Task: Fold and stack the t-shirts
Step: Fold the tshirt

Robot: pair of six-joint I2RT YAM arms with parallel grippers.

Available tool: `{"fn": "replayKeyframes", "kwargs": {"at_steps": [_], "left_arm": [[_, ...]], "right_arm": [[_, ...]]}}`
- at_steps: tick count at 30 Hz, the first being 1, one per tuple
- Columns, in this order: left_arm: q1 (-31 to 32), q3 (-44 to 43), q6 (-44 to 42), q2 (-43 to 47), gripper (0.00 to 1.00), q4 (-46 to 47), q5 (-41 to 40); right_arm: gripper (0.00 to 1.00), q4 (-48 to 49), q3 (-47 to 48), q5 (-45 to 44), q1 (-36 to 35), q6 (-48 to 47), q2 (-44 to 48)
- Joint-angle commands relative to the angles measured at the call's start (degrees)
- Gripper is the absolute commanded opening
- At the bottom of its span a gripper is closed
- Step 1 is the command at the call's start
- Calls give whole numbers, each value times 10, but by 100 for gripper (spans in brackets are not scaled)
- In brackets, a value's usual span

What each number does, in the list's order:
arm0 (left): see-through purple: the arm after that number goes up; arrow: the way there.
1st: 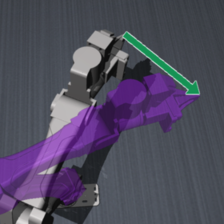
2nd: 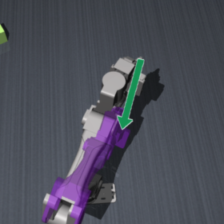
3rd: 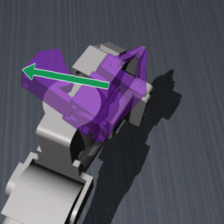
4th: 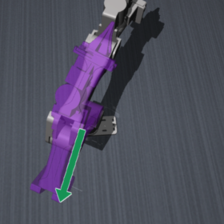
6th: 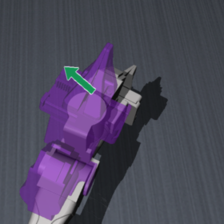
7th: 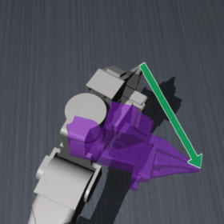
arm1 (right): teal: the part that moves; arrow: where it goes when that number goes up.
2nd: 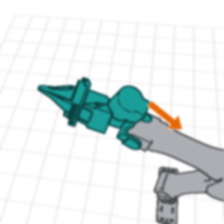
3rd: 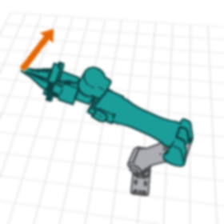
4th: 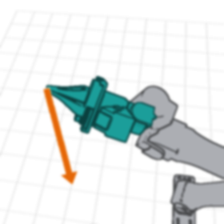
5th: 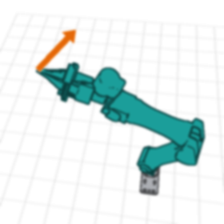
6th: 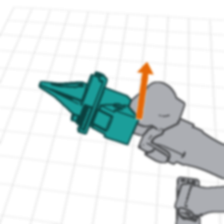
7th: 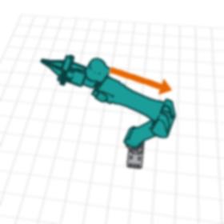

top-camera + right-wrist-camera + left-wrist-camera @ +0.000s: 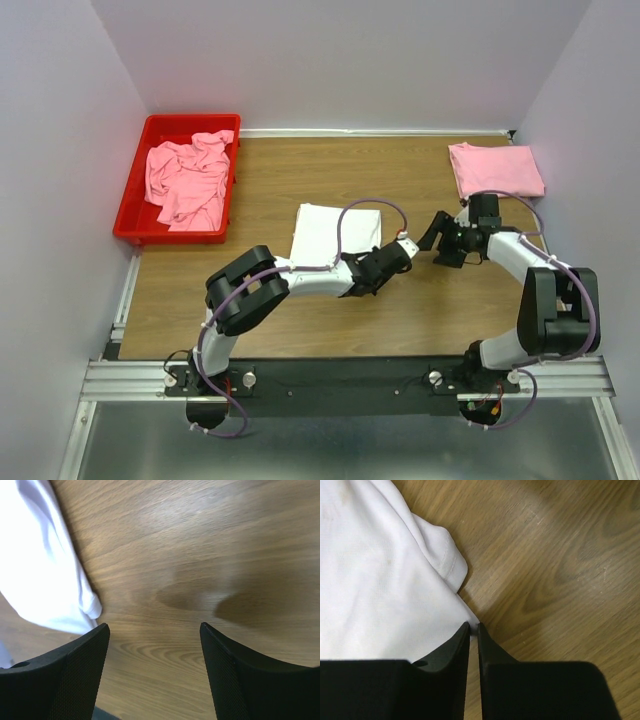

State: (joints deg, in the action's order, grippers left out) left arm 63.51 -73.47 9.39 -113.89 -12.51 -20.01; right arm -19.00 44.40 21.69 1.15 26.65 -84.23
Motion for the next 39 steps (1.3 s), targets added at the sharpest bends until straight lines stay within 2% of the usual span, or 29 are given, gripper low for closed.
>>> {"fn": "replayKeyframes", "kwargs": {"at_steps": [1,4,8,13,19,25,28,31,32,33,34,35,36,37,39], "left_arm": [[0,15,8,-5,9,-15,-5],[-1,24,15,12,0,-8,-7],[-5,44,29,51,0,16,-1],[-7,55,41,70,0,23,8],[-8,53,45,81,0,28,11],[-8,51,50,103,0,38,16],[-7,49,54,108,0,42,22],[-7,47,56,110,0,46,34],[-7,48,56,111,0,49,37],[-7,48,56,112,0,51,39],[-7,48,56,115,2,52,39],[-8,48,57,118,5,52,37],[-8,48,58,119,8,52,35],[-8,48,60,126,18,51,32],[-8,48,64,133,28,44,26]], "right_arm": [[79,31,9,97,1,4,-23],[79,84,-2,151,-3,39,-38],[79,216,-18,214,-10,103,-94],[79,317,-5,271,-47,174,-175],[79,395,15,273,-110,232,-258],[74,404,36,248,-177,239,-301],[66,402,48,238,-192,234,-312],[51,370,71,225,-194,216,-313],[36,347,82,214,-195,199,-312],[30,340,88,210,-195,191,-311],[24,333,94,204,-195,176,-310],[13,310,100,198,-195,163,-309],[8,294,117,189,-194,151,-306],[4,279,125,180,-195,139,-304],[1,232,155,146,-194,95,-299]]}}
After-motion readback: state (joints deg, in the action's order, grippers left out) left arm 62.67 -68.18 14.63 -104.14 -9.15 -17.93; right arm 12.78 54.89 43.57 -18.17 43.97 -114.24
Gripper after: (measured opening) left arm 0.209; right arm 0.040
